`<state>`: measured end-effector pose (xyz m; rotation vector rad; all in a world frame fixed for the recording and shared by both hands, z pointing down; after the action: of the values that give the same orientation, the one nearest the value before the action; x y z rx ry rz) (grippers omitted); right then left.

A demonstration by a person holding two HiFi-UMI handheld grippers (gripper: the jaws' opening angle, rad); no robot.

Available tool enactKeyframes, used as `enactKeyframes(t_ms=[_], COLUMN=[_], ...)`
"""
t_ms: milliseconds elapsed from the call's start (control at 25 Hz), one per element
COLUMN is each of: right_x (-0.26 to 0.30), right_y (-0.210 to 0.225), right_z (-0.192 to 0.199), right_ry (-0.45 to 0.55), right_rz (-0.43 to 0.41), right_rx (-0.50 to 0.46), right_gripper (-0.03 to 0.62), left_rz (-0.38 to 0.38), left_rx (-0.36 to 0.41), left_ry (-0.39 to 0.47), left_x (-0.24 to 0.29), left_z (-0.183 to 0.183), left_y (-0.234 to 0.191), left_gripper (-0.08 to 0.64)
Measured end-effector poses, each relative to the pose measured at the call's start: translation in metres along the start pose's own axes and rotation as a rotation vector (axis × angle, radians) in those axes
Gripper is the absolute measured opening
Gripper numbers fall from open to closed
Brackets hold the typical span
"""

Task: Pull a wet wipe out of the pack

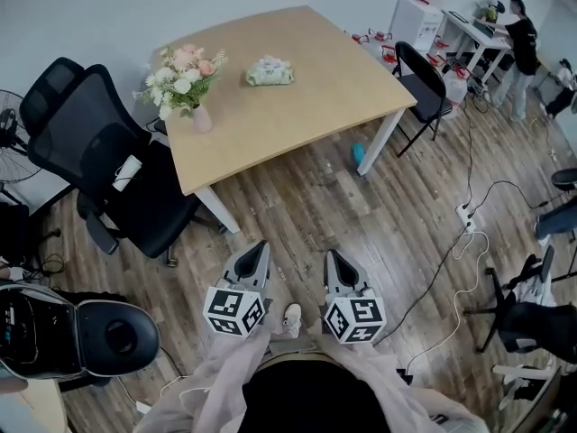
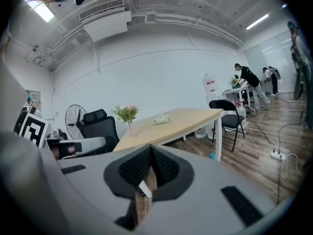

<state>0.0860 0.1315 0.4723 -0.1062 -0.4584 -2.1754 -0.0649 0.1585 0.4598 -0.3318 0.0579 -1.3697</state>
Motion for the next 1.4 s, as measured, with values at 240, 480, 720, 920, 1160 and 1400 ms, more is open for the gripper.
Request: enactKeyframes(t_ms=[240,480,720,920,1160,1400], right_x=[0.01,0.013,0.021,0.032,0.055,0.085], right_y=[0.0,0.001,-0.002,0.004,0.02,0.035], right_z=[0.002,0.004,0.0,-0.002,-0.016,-0.027], right_ry=[-0.003,-0.025,-0.033,-0.025,-0.009,-0.022], right_rz=[0.02,0.023,0.006,-0.01,-0.002,-0.015], right_rx=[-0.005,-0.005,-0.015,-0.019,-0.01,-0.003], right_gripper=[0.012,0.012,0.012,0.012,0.012,0.012], left_rz=[0.011,0.017,0.005,-0.011,-0.023,-0.034], left_rx=[-0.002,-0.011,-0.022,-0.018,0.002,0.001], left_ry=[-0.006,-0.021,-0.018,-0.005,-0.005,-0.006], left_x=[0.008,0.012,0.014,0.023,0.047,0.077], left_z=[0.0,0.003,0.001,-0.001,-0.009,-0.018], left_y=[-0.011,-0.014,-0.017,-0.022,-0.032,-0.041], left_gripper=[0.012,0.012,0.012,0.012,0.012,0.012])
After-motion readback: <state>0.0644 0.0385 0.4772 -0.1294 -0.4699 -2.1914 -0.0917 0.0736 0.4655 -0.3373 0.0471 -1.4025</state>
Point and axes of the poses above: the fingertips, and each gripper's own axes: x forward along the fingers, y to its right, z out of its underside, the point moved 1 cm from there along -x, backward along the fingers, and after that the axes turned 3 degrees about y, right-handed, at the moved point
